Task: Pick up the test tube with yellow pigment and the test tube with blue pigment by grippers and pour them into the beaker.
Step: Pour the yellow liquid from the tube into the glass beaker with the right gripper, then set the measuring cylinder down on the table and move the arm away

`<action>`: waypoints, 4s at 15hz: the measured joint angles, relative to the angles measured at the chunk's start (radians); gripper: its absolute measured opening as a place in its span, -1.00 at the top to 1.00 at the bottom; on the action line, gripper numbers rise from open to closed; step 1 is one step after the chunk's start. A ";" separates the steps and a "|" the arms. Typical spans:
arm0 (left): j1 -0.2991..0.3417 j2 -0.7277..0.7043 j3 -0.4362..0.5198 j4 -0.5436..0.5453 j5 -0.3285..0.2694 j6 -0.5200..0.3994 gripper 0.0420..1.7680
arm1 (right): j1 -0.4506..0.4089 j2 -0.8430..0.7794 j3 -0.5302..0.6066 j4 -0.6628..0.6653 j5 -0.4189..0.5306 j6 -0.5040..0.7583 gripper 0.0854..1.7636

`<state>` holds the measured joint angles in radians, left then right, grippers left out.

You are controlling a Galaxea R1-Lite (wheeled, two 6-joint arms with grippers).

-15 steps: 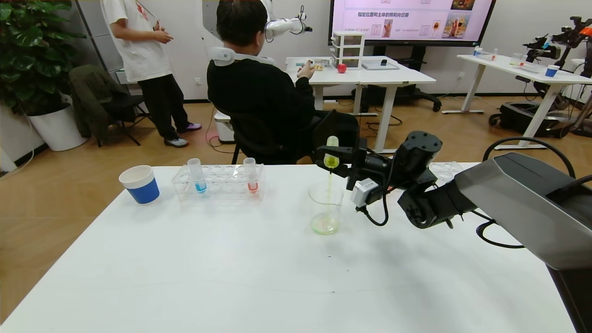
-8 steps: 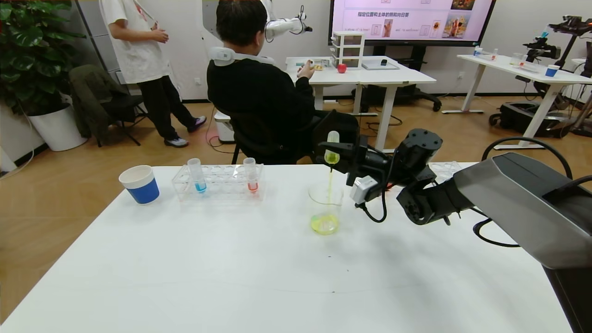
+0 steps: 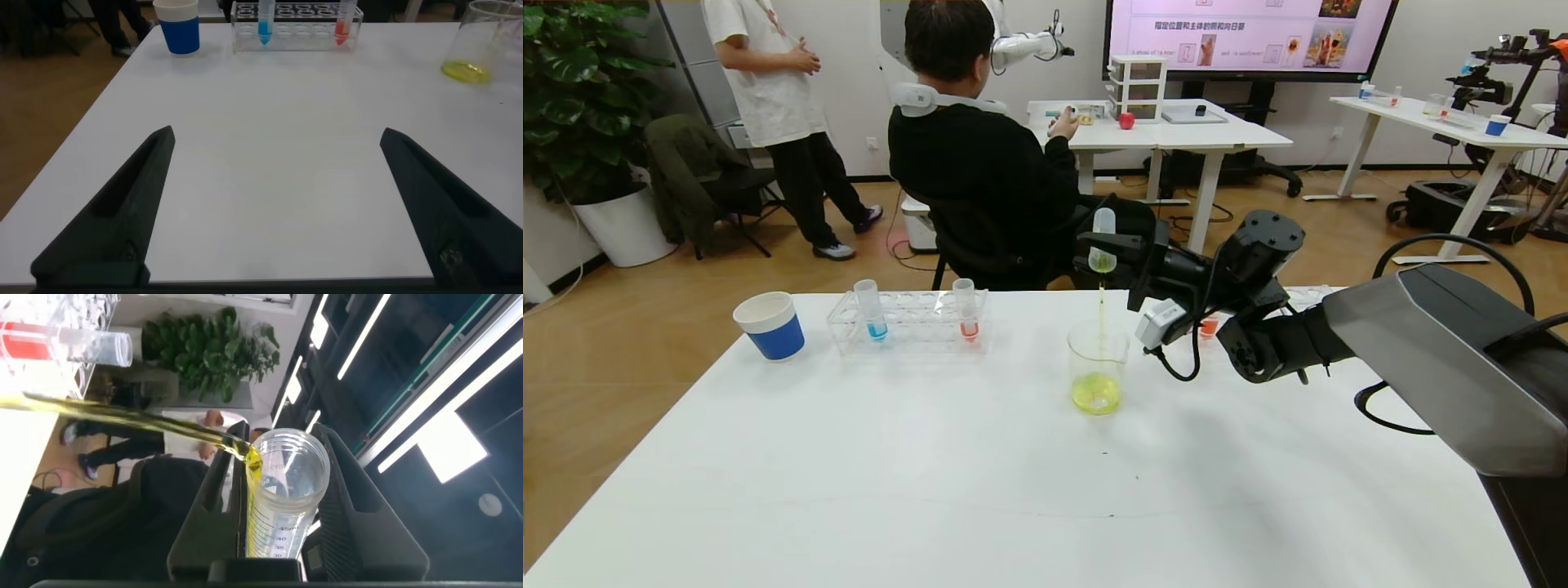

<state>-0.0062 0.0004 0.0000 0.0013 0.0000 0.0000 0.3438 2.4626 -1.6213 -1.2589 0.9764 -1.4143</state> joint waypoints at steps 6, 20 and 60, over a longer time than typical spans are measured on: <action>0.000 0.000 0.000 0.000 0.000 0.000 -0.98 | 0.006 -0.004 -0.022 0.004 0.012 -0.023 0.50; 0.000 0.000 0.000 0.000 0.000 0.000 -0.98 | 0.073 -0.189 0.196 -0.016 -0.349 0.575 0.50; 0.000 0.000 0.000 0.000 0.000 0.000 -0.98 | -0.730 -0.169 0.189 0.485 -0.661 1.293 0.50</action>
<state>-0.0062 0.0004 0.0000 0.0013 0.0000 0.0000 -0.3866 2.2938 -1.4321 -0.7736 0.3151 -0.1217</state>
